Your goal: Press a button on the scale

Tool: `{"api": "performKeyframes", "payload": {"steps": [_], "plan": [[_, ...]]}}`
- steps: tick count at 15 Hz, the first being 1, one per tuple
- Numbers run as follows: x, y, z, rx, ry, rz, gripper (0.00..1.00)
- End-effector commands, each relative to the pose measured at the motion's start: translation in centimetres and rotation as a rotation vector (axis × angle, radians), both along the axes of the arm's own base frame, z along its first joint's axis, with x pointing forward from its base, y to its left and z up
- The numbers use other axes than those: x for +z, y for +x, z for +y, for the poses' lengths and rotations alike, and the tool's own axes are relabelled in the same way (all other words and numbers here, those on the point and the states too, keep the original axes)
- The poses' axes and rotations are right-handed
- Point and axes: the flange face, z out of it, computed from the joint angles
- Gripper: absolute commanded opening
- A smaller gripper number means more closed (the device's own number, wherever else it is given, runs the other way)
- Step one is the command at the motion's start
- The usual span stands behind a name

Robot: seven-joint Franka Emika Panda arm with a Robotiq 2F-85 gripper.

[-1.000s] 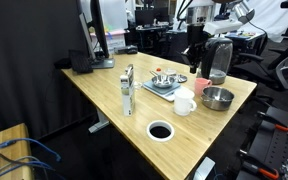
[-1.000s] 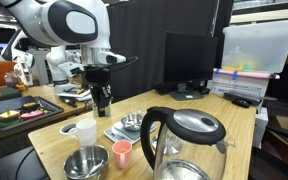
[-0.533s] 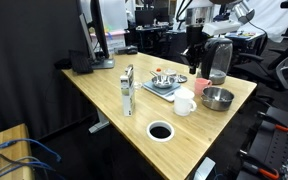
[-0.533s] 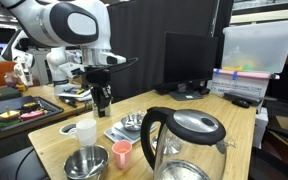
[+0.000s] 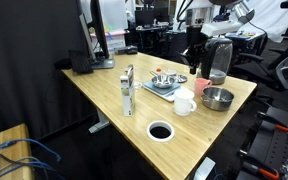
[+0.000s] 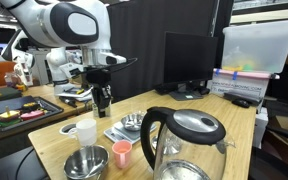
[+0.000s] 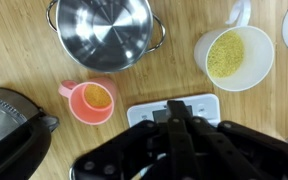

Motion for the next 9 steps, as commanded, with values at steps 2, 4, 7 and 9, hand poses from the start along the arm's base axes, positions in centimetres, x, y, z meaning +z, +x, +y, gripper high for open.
{"api": "performKeyframes", "payload": {"steps": [2, 4, 7, 9], "plan": [[0.0, 0.0, 0.0, 0.000, 0.000, 0.001, 0.01], [0.0, 0.0, 0.0, 0.000, 0.000, 0.001, 0.00], [-0.5, 0.8, -0.5, 0.005, -0.023, -0.008, 0.00], [-1.0, 1.2, -0.9, 0.018, -0.044, -0.003, 0.00]]}}
